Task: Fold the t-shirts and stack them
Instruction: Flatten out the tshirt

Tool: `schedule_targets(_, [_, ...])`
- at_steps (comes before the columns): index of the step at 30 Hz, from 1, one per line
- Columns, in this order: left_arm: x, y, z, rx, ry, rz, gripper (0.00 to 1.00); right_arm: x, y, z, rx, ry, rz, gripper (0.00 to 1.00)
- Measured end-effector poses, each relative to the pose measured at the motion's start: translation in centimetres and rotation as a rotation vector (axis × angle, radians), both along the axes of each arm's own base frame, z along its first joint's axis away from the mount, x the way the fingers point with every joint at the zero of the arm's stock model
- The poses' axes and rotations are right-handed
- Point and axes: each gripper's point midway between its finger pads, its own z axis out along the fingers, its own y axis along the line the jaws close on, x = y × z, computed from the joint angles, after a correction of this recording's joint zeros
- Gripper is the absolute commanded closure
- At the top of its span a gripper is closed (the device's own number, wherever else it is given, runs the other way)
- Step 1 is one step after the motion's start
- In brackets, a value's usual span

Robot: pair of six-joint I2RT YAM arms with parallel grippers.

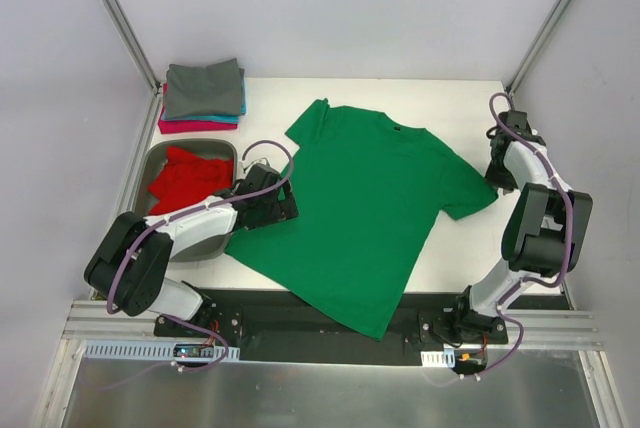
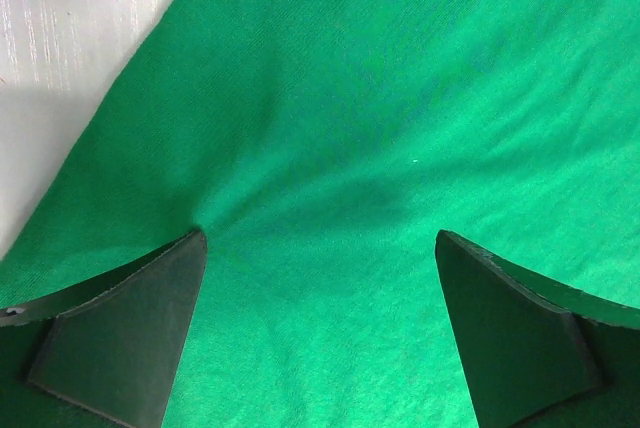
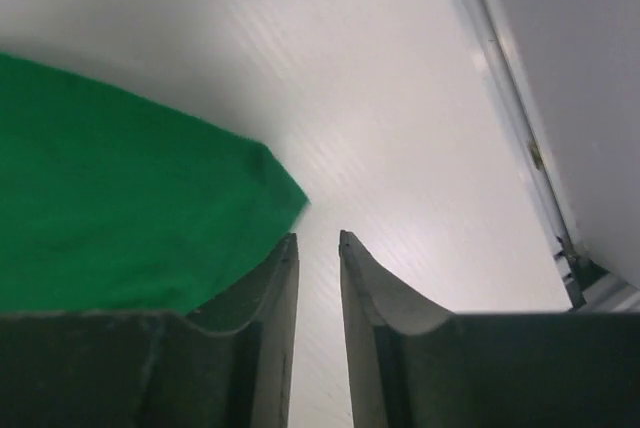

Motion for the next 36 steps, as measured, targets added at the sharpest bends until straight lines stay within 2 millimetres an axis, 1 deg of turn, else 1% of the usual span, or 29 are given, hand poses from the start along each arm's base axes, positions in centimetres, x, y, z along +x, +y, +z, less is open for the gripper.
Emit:
schedule_targets(1, [0.0,0.0,0.0,0.002,0.001,-0.002,0.01,-0.3,-0.9,0.2,-0.029,0.012,-0.028,0.58])
schedule_targets(2, [0.0,0.0,0.0,0.004,0.003,-0.002,0.01,-0.5,-1.7,0.4,-0.057,0.018,-0.05,0.42])
schedule_targets(3, [0.0,0.0,0.0,0.005,0.004,-0.003,0.01,-0.5,-1.9,0.5,-0.07,0.016,-0.066,0.32])
schedule_targets(5, [0.0,0.0,-0.1,0.008,0.007,-0.004,0.01,-0.7,-2.0,0.7,-0.082,0.019,-0.075,0.17])
schedule_targets(7, [0.0,0.0,-0.1,0.011,0.011,-0.005,0.01,-0.4,-1.4,0.6,-0.05,0.008,-0.065,0.02])
schedule_targets(8, [0.1,0.0,-0.1,0.011,0.012,-0.006,0.01,-0.2,-0.8,0.4,-0.018,-0.001,-0.051,0.04])
schedule_targets(10, [0.1,0.0,-0.1,0.013,0.016,-0.006,0.01,0.5,0.9,0.2,0.065,-0.027,-0.01,0.04])
schedule_targets(12, [0.1,0.0,-0.1,0.014,0.018,-0.005,0.01,1.6,3.7,0.0,0.185,-0.069,0.058,0.04])
schedule_targets(14, [0.1,0.0,-0.1,0.016,0.02,-0.005,0.01,2.8,7.3,-0.1,0.295,-0.108,0.147,0.04])
schedule_targets(17, [0.1,0.0,-0.1,0.016,0.021,-0.004,0.01,4.2,14.4,-0.2,0.422,-0.121,0.328,0.04])
schedule_targets(19, [0.2,-0.1,-0.1,0.017,0.024,-0.003,0.01,5.0,18.1,-0.7,0.48,-0.112,0.405,0.04])
schedule_targets(20, [0.3,-0.1,-0.1,0.018,0.026,-0.001,0.01,5.4,19.9,-1.2,0.509,-0.103,0.435,0.04])
schedule_targets(22, [0.6,-0.3,-0.1,0.025,0.031,0.002,0.01,5.8,21.6,-2.5,0.545,-0.087,0.445,0.04])
schedule_targets(23, [0.9,-0.4,-0.1,0.031,0.034,0.004,0.01,5.6,21.9,-3.3,0.559,-0.077,0.43,0.04])
schedule_targets(24, [1.2,-0.5,-0.1,0.035,0.038,0.005,0.01,5.2,21.6,-4.2,0.572,-0.067,0.402,0.04])
schedule_targets(25, [1.6,-0.5,-0.1,0.042,0.041,0.009,0.01,4.8,21.2,-4.7,0.582,-0.067,0.377,0.04])
schedule_targets(26, [2.0,-0.6,-0.1,0.048,0.047,0.015,0.01,5.0,20.7,-4.3,0.603,-0.103,0.356,0.04])
schedule_targets(27, [2.6,-0.6,-0.2,0.053,0.048,0.023,0.01,4.7,19.9,-4.3,0.606,-0.119,0.328,0.04])
schedule_targets(29, [3.8,-0.9,-0.2,0.067,0.06,0.031,0.01,3.6,17.9,-4.4,0.648,-0.168,0.251,0.04])
schedule_targets(31, [5.4,-1.4,-0.3,0.08,0.064,0.036,0.01,1.5,16.3,-4.2,0.705,-0.238,0.179,0.04])
schedule_targets(33, [7.6,-2.2,-0.2,0.092,0.066,0.036,0.01,-1.4,15.1,-4.0,0.728,-0.294,0.109,0.04])
schedule_targets(34, [8.6,-2.5,-0.2,0.095,0.063,0.035,0.01,-2.9,15.0,-4.0,0.729,-0.302,0.09,0.04])
schedule_targets(36, [10.9,-3.4,-0.1,0.095,0.067,0.033,0.01,-5.9,15.6,-4.0,0.741,-0.321,0.068,0.04])
